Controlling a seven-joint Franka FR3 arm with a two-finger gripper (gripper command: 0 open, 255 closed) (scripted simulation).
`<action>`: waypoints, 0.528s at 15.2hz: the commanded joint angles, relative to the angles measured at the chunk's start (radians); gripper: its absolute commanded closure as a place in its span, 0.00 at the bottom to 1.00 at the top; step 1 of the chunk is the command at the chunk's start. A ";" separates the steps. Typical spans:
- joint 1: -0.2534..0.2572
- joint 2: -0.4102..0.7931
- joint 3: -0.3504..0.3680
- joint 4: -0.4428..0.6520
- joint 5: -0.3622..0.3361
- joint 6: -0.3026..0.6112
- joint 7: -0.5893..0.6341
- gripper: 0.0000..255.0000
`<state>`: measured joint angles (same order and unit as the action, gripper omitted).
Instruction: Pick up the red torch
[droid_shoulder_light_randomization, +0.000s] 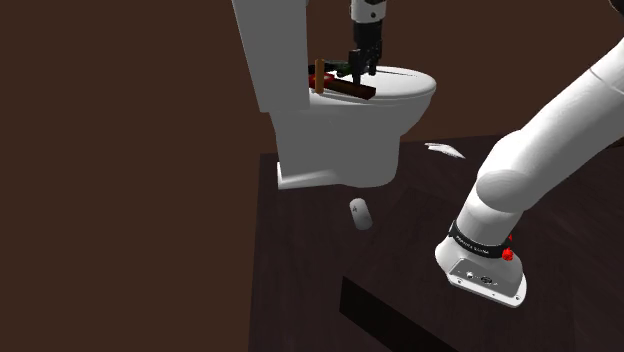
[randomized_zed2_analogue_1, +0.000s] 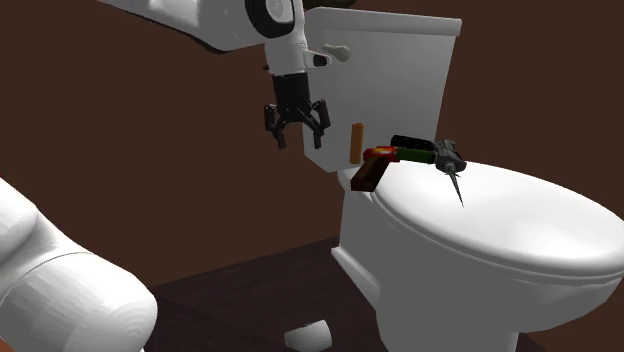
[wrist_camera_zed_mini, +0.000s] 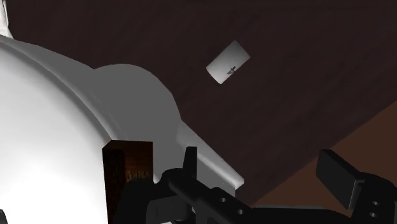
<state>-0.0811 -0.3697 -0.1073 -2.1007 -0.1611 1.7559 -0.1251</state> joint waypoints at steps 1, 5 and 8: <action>-0.008 0.073 -0.021 0.050 -0.002 0.023 -0.025 0.00; -0.025 0.217 -0.059 0.169 0.007 0.049 -0.079 0.00; -0.040 0.329 -0.083 0.273 0.023 0.058 -0.120 0.00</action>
<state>-0.1144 -0.0768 -0.1804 -1.8660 -0.1436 1.8151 -0.2272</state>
